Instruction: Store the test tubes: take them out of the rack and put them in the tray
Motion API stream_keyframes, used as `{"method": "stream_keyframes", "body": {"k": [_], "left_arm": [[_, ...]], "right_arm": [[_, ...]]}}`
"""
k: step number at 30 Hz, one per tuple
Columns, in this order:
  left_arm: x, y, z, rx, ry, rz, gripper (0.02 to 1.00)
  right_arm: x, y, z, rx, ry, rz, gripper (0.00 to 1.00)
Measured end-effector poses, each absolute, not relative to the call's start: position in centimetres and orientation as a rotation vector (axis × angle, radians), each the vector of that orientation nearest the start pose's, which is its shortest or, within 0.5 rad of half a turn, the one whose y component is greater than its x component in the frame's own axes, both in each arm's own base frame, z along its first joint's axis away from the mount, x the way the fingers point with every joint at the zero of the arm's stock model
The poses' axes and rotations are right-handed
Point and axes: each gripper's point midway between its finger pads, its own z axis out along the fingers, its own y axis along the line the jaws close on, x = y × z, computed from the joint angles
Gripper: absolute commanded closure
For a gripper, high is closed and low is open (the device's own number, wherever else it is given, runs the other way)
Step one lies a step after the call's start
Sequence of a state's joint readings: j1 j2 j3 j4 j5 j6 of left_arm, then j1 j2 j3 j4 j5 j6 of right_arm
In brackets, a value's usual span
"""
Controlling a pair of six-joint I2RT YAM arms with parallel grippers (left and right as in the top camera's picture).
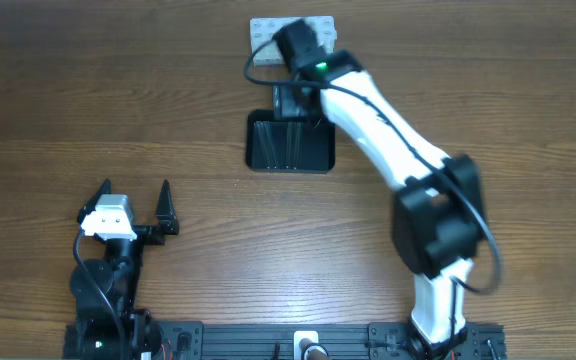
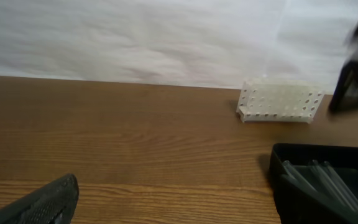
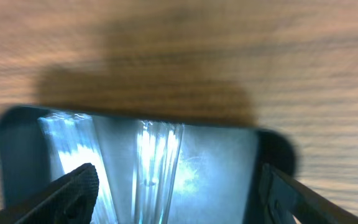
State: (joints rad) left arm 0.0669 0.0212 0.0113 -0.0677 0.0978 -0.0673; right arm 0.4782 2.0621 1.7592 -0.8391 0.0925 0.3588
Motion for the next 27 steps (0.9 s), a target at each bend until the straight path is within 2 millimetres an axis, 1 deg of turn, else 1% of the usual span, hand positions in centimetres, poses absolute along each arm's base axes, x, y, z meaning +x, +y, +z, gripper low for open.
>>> {"method": "stream_keyframes", "body": {"k": [2, 3, 4, 5, 6, 8, 9, 10, 11, 13, 16, 18, 22, 24, 27], "left_arm": [[24.7, 0.0, 15.8, -0.036, 1.648, -0.081, 0.018], [24.7, 0.0, 15.8, -0.036, 1.648, -0.081, 0.018], [24.7, 0.0, 15.8, -0.036, 1.648, -0.081, 0.018], [24.7, 0.0, 15.8, -0.036, 1.649, -0.081, 0.018], [24.7, 0.0, 15.8, -0.036, 1.649, -0.081, 0.018], [24.7, 0.0, 15.8, -0.036, 1.649, -0.081, 0.018], [24.7, 0.0, 15.8, -0.036, 1.649, -0.081, 0.018], [24.7, 0.0, 15.8, -0.036, 1.649, -0.081, 0.018], [24.7, 0.0, 15.8, -0.036, 1.649, -0.081, 0.018], [24.7, 0.0, 15.8, -0.036, 1.648, -0.081, 0.018], [24.7, 0.0, 15.8, -0.036, 1.649, -0.081, 0.018], [24.7, 0.0, 15.8, -0.036, 1.649, -0.081, 0.02], [24.7, 0.0, 15.8, -0.036, 1.648, -0.081, 0.018], [24.7, 0.0, 15.8, -0.036, 1.649, -0.081, 0.018], [24.7, 0.0, 15.8, -0.036, 1.648, -0.081, 0.018]], "right_arm": [[46.7, 20.9, 15.9, -0.172, 2.548, 0.167, 0.141], [47.5, 20.1, 18.9, -0.182, 2.455, 0.182, 0.119], [48.1, 19.3, 21.4, -0.181, 2.372, 0.191, 0.106], [48.5, 18.2, 23.9, -0.178, 2.292, 0.189, 0.093], [48.6, 16.5, 26.6, -0.164, 2.202, 0.178, 0.08], [48.0, 13.3, 30.3, -0.12, 2.078, 0.15, 0.058], [47.2, 11.2, 31.5, -0.095, 2.032, 0.125, 0.038], [46.2, 9.3, 32.2, -0.069, 1.999, 0.099, 0.009], [45.3, 8.0, 32.4, -0.05, 1.981, 0.078, 0.007], [42.8, 5.0, 31.7, -0.009, 1.967, 0.023, 0.009], [39.2, 2.0, 29.4, 0.027, 1.969, -0.046, 0.009], [36.8, 0.6, 27.5, 0.035, 1.972, -0.086, 0.009], [32.2, -0.4, 24.7, 0.031, 1.93, -0.121, 0.007], [30.2, -0.7, 23.9, 0.044, 1.884, -0.116, 0.007], [28.1, -0.9, 23.0, 0.074, 1.811, -0.094, 0.009]]}}
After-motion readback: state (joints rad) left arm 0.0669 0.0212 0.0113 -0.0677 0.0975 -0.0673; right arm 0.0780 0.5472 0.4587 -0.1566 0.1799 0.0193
